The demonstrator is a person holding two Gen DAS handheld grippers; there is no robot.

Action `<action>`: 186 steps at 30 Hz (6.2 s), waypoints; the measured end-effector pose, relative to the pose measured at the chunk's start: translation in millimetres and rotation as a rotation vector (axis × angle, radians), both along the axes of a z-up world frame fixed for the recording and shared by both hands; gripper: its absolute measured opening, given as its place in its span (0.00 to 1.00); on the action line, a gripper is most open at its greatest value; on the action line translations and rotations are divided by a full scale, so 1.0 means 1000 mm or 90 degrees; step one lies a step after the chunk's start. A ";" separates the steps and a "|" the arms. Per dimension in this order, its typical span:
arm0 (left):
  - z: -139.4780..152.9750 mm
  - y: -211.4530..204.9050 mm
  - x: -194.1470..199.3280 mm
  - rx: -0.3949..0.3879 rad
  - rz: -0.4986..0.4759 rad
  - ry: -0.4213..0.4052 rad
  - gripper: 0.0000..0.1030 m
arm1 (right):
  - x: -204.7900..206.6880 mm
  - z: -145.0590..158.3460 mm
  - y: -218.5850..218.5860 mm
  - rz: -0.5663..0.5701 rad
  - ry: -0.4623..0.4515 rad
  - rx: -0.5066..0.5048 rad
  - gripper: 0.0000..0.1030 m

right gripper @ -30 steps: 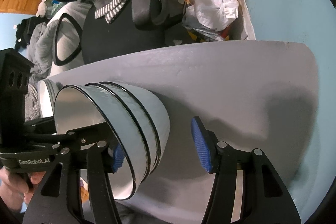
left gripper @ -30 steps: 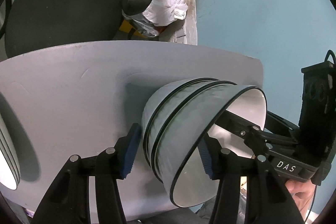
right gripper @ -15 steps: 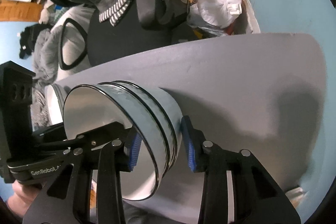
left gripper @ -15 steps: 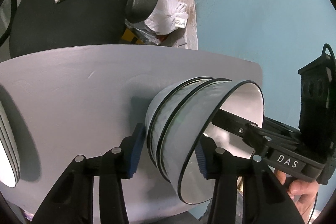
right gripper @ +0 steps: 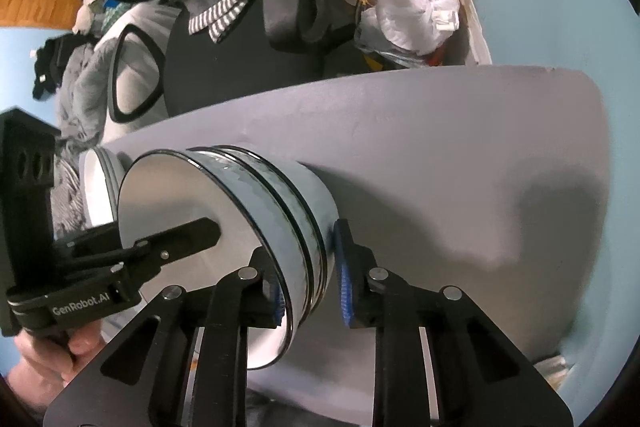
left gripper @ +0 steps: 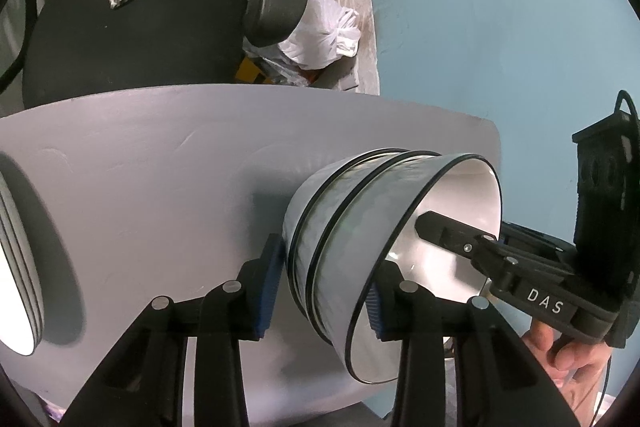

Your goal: Organize plates and bowls

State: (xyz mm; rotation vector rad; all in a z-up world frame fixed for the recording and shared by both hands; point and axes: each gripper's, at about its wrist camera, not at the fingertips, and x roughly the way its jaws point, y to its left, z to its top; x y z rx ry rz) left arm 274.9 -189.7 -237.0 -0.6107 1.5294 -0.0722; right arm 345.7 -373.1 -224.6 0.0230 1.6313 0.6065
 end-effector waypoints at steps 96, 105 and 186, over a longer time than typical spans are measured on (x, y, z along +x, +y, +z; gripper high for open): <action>0.033 0.263 -0.154 0.060 0.259 0.005 0.42 | -0.110 0.010 0.339 0.240 -0.039 -0.046 0.27; 0.044 0.259 -0.158 0.099 0.256 -0.028 0.59 | -0.119 0.025 0.339 0.218 -0.114 -0.063 0.62; 0.279 0.191 -0.293 0.261 0.214 -0.358 0.83 | -0.221 0.223 0.212 0.093 -0.393 0.046 0.67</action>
